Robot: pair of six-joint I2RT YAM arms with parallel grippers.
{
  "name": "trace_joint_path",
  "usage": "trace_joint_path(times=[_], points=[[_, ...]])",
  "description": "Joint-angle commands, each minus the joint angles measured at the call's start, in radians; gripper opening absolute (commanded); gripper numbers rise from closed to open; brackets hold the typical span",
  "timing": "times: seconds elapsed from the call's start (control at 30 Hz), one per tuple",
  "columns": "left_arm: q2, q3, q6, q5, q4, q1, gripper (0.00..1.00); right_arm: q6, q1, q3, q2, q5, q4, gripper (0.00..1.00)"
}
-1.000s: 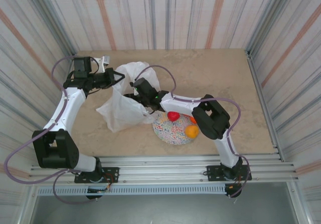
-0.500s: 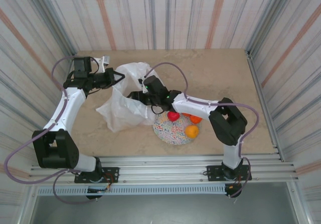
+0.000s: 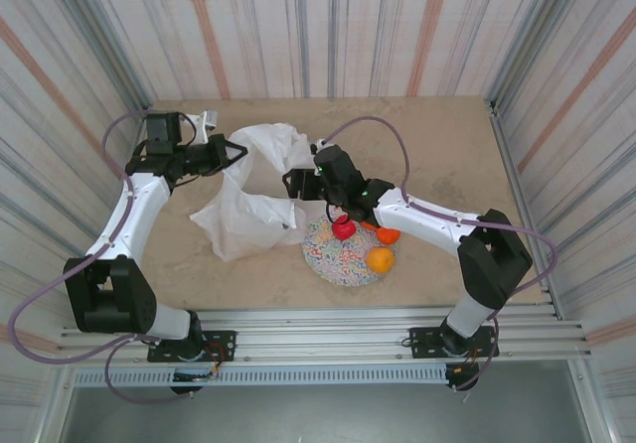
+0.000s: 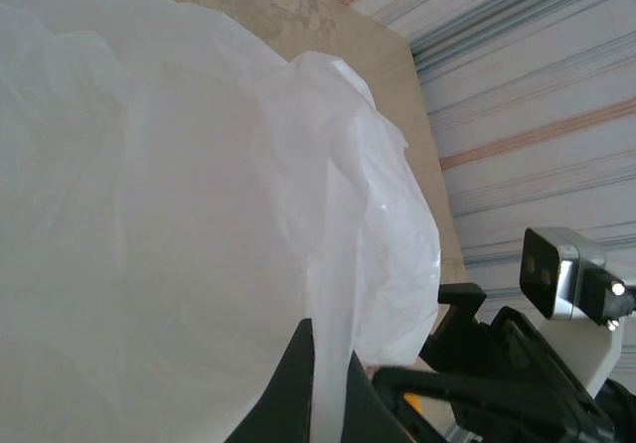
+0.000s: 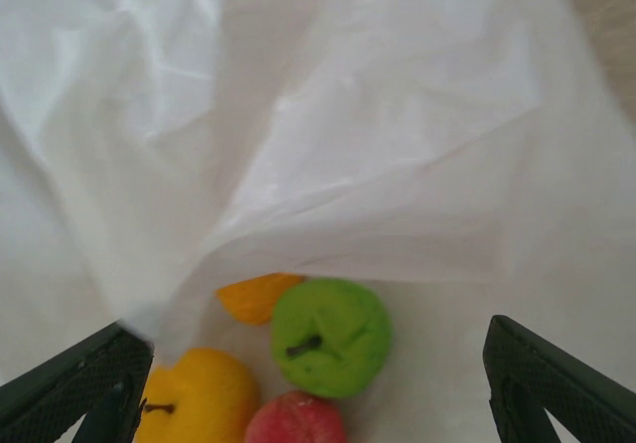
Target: Place the fruits into the plastic bag
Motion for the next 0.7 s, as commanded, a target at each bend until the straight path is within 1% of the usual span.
trace_joint_path(times=[0.0,0.1,0.2,0.3,0.4,0.53,0.67], points=[[-0.008,0.018,0.008,0.017,-0.002,-0.004,0.0,-0.013,-0.021,-0.052,-0.067,0.062,-0.038,0.88],[-0.008,0.02,0.008,0.016,-0.001,-0.005,0.0,-0.071,-0.038,-0.118,-0.155,0.06,-0.039,0.88],[-0.007,0.02,0.008,0.017,-0.003,-0.006,0.0,-0.134,-0.057,-0.145,-0.234,0.073,-0.163,0.88],[-0.007,0.019,0.008,0.016,-0.003,-0.004,0.0,-0.209,-0.054,-0.168,-0.303,0.121,-0.313,0.88],[-0.008,0.02,0.01,0.014,-0.004,-0.005,0.0,-0.248,-0.037,-0.212,-0.356,0.134,-0.388,0.88],[-0.004,0.02,0.012,0.008,-0.006,-0.003,0.0,-0.27,-0.02,-0.227,-0.33,0.115,-0.442,0.89],[0.002,0.02,0.01,0.009,-0.008,-0.004,0.0,-0.311,0.016,-0.197,-0.253,0.143,-0.463,0.9]])
